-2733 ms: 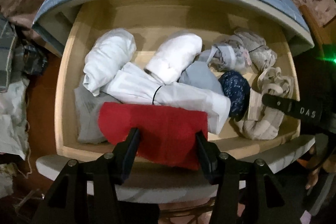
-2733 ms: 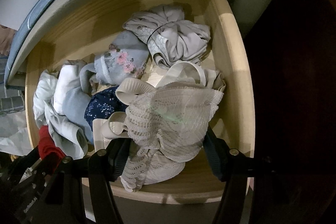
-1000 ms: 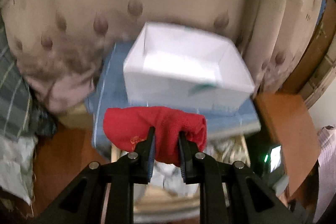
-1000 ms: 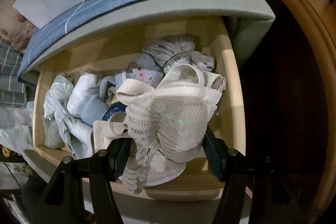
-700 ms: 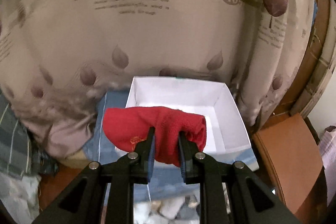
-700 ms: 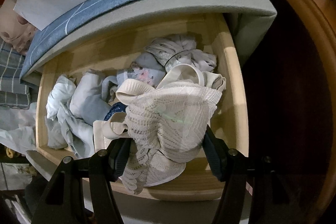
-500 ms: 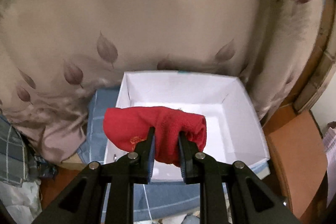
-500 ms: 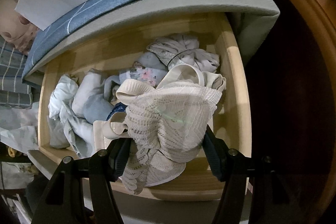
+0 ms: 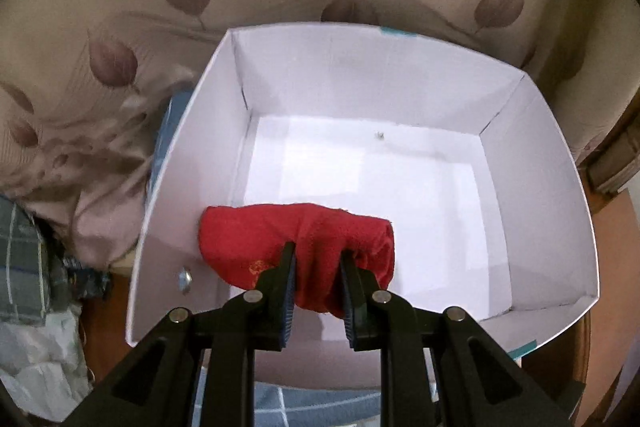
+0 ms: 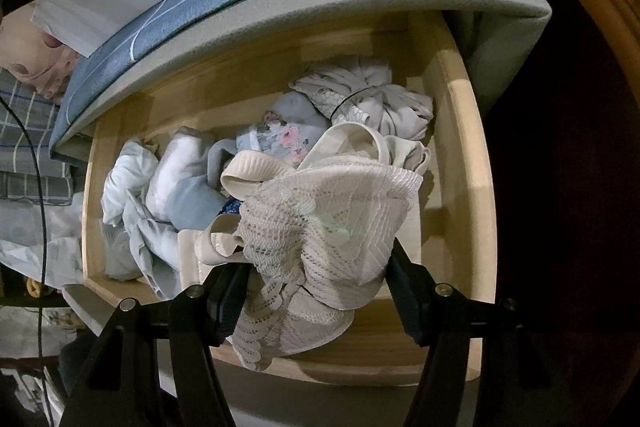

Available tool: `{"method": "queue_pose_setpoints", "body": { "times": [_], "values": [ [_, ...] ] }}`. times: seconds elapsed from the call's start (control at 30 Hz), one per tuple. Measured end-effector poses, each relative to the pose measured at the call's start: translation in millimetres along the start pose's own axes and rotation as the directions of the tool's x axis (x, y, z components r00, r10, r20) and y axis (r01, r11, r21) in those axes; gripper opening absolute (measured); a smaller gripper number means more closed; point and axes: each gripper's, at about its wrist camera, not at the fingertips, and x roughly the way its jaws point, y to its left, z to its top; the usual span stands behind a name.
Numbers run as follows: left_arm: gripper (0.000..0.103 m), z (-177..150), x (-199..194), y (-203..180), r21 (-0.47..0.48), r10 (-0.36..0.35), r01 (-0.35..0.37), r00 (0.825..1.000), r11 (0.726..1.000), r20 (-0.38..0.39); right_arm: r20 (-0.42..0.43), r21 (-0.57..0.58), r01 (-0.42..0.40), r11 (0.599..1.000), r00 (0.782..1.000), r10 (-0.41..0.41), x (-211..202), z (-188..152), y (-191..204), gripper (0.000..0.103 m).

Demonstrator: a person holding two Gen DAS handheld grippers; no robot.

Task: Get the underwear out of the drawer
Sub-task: 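Carry red garment into the white box and open left tool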

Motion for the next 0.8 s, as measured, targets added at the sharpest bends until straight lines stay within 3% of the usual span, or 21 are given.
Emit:
{"method": "queue_pose_setpoints", "body": {
  "times": [0.8],
  "values": [
    [0.020,-27,-13,-14,-0.055,0.080,-0.083,0.995,0.995,-0.053,-0.007,-0.001,0.009,1.000,1.000,-0.009,1,2,1,0.061]
  ]
}}
